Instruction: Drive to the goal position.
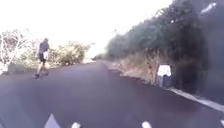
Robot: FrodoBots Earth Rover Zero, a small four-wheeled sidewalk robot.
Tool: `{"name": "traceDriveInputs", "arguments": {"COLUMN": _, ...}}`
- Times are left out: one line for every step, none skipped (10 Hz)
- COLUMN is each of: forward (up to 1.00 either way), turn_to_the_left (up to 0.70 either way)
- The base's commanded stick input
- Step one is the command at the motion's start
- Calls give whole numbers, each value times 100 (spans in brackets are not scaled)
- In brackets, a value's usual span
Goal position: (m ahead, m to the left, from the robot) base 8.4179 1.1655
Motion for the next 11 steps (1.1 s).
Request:
{"name": "traceDriveInputs", "arguments": {"forward": 85, "turn_to_the_left": 0}}
{"name": "traceDriveInputs", "arguments": {"forward": 85, "turn_to_the_left": 0}}
{"name": "traceDriveInputs", "arguments": {"forward": 85, "turn_to_the_left": 0}}
{"name": "traceDriveInputs", "arguments": {"forward": 85, "turn_to_the_left": 0}}
{"name": "traceDriveInputs", "arguments": {"forward": 85, "turn_to_the_left": 0}}
{"name": "traceDriveInputs", "arguments": {"forward": 85, "turn_to_the_left": 0}}
{"name": "traceDriveInputs", "arguments": {"forward": 85, "turn_to_the_left": 0}}
{"name": "traceDriveInputs", "arguments": {"forward": 85, "turn_to_the_left": 0}}
{"name": "traceDriveInputs", "arguments": {"forward": 85, "turn_to_the_left": 0}}
{"name": "traceDriveInputs", "arguments": {"forward": 85, "turn_to_the_left": 0}}
{"name": "traceDriveInputs", "arguments": {"forward": 85, "turn_to_the_left": 0}}
